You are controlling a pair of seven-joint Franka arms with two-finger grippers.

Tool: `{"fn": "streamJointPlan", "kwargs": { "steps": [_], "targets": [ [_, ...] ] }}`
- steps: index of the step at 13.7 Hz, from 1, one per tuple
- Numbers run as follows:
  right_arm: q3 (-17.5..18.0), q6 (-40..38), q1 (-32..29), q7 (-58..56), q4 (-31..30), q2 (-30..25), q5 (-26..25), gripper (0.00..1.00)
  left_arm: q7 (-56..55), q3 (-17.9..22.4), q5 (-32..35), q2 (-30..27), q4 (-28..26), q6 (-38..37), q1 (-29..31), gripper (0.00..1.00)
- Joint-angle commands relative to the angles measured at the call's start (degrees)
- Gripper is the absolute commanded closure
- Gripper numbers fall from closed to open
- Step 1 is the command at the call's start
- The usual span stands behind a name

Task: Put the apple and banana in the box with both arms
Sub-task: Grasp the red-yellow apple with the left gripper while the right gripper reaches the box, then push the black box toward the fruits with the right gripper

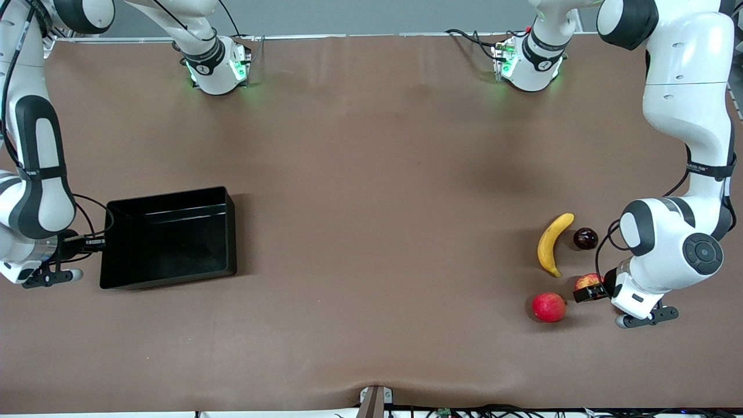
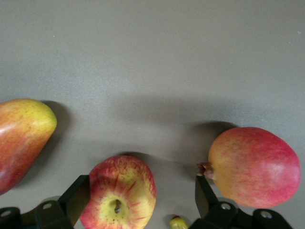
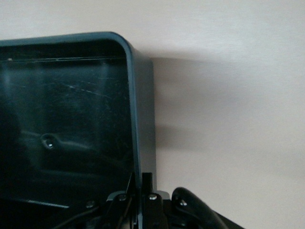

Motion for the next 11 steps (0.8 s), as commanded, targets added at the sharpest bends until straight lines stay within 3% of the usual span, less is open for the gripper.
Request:
{"fn": "streamJointPlan", "kwargs": {
  "steps": [1,3,7,11],
  "targets": [
    [0.4,-10.2,1.8,4.6,5.2,-1.3,0.8,1.0,-0.1,0.3,-0.2,0.3,0.9,0.3,0.1,0.03],
    [1.0,-14.0,4.7,10.1,6.1,-2.3,1.1,1.0,0.6,0.7,0.6,-0.1,0.9,0.2,0.5,0.03],
    [1.0,-16.3,9.5,12.7,5.8,-3.3,9.0,1.0,2.3,0.5,11.4,-0.1,0.6,0.2,0.5,0.04],
    [1.0,-15.6,19.0,28.3,5.8,-4.4,12.5,1.0,2.4,-0.1,10.4,0.0,0.5,-0.1,0.6,0.04]
  ]
}}
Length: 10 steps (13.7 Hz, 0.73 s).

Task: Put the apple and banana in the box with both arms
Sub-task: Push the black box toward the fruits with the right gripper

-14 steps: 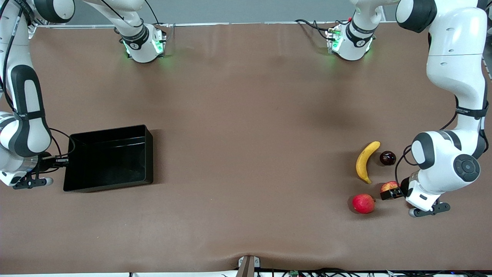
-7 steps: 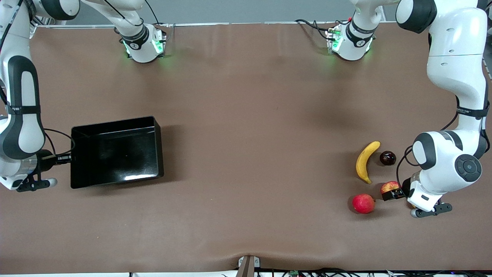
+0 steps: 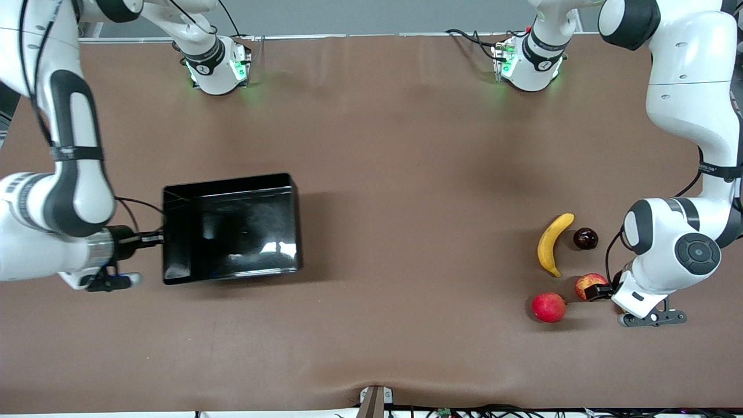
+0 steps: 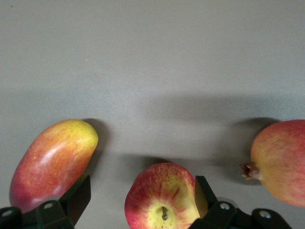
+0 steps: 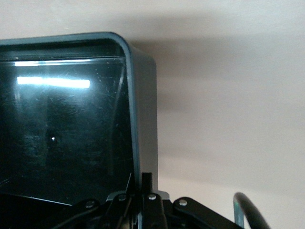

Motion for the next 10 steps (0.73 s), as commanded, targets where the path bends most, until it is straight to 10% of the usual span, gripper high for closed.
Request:
{"fn": "streamJointPlan", "kwargs": {
  "steps": [1,7,10],
  "targets": [
    [-0.4,-0.5,6.5,10.7,-0.3,-2.3,3.6,1.0,0.0,-0.2,-2.7,0.1,0.0,-0.1,0.4,0.04],
    [-0.4,8.3,18.8,23.2,-1.0,-1.8,8.7,1.0,-1.6,0.1,-11.8,0.4,-2.4,-0.1,0.9,0.06],
    [-0.4,16.8,26.0,27.6,-2.9,-1.0,9.2,1.0,-1.5,0.3,-11.7,0.4,-2.5,-0.1,0.9,0.37]
  ]
}}
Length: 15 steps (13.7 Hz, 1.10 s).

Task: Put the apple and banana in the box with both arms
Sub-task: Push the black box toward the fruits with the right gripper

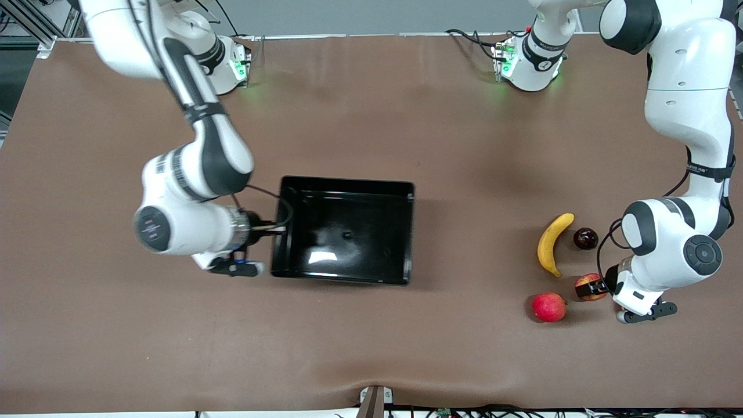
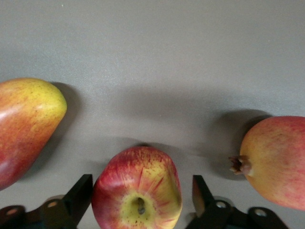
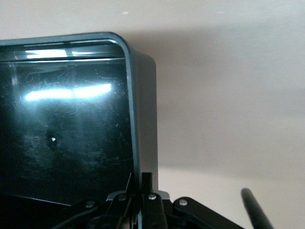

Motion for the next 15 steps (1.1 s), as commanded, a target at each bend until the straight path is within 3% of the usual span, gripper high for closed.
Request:
{"fn": "streamJointPlan", "kwargs": {
  "steps": [1,5,9,10,11,15],
  "targets": [
    [-0.7,6.8,5.3,2.5,-2.5,-0.1,2.1,1.0,-0.4,0.2,-0.9,-0.4,-0.5,0.0,-0.1,0.51],
    [-0.6,14.3,10.5,6.1,-2.6,3.8,3.5,1.0,0.2,0.3,-0.8,-1.1,-1.2,-0.1,-0.1,0.94],
    [-0.7,20.6,14.0,11.9,-2.6,6.6,4.6,1.0,-0.5,-0.2,-0.5,-7.0,-1.1,-8.8,-1.0,1.0],
    [-0.7,20.3,13.5,13.3,-2.8,6.6,4.6,0.4,-0.4,-0.3,-0.4,-8.4,-1.1,-10.8,-1.0,1.0],
    [-0.7,20.3,13.7,14.0,-2.7,6.6,4.4,0.0,-0.2,-0.4,-0.2,-9.9,-1.1,-12.9,-1.2,1.0],
    [-1.3,16.4,11.8,13.6,-1.5,3.6,3.5,0.0,-0.8,-0.7,-0.3,-15.6,-0.9,-21.0,-6.7,1.0]
  ]
}}
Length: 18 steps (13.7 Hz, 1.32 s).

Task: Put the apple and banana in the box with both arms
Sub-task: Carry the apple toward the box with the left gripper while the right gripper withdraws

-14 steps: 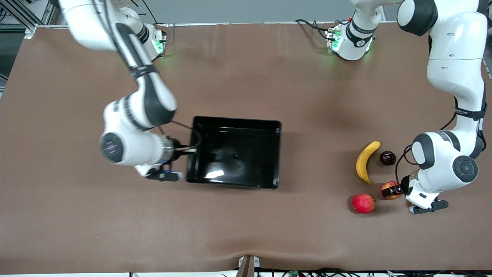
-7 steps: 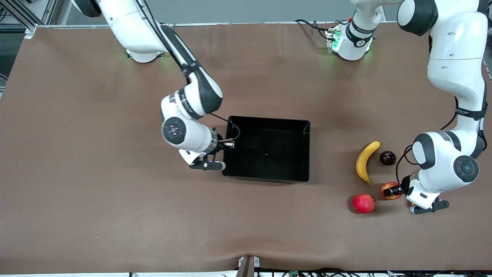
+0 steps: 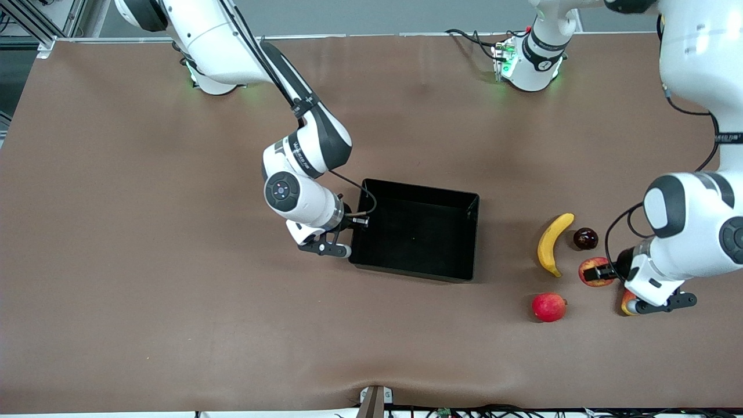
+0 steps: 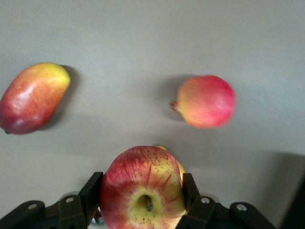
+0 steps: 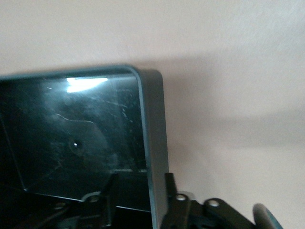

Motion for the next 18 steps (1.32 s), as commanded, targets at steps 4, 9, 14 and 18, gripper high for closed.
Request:
{"fn": "streamJointPlan", "kwargs": {
  "steps": [4,9,14,18],
  "targets": [
    [-4.3,-19.3,-6.0,-0.4,5.7,-7.8,-1.6,0.0,-5.9,0.2,-0.3,-5.0,-1.5,-7.1,-12.5,1.0],
    [-6.1,-38.0,-15.7,-5.5,14.9,-10.2,-6.3,0.0,-14.6,0.3,0.7,-1.6,-1.0,-1.8,-24.8,1.0],
    [-6.8,-47.2,-24.4,-16.8,17.9,-15.8,-13.0,0.0,-17.0,0.3,0.6,2.3,-3.1,1.7,-29.0,1.0],
    [-6.9,-47.0,-29.3,-31.4,11.8,-24.0,-20.6,0.0,-19.4,0.3,0.6,1.6,-9.0,4.2,-31.1,1.0]
  ]
}}
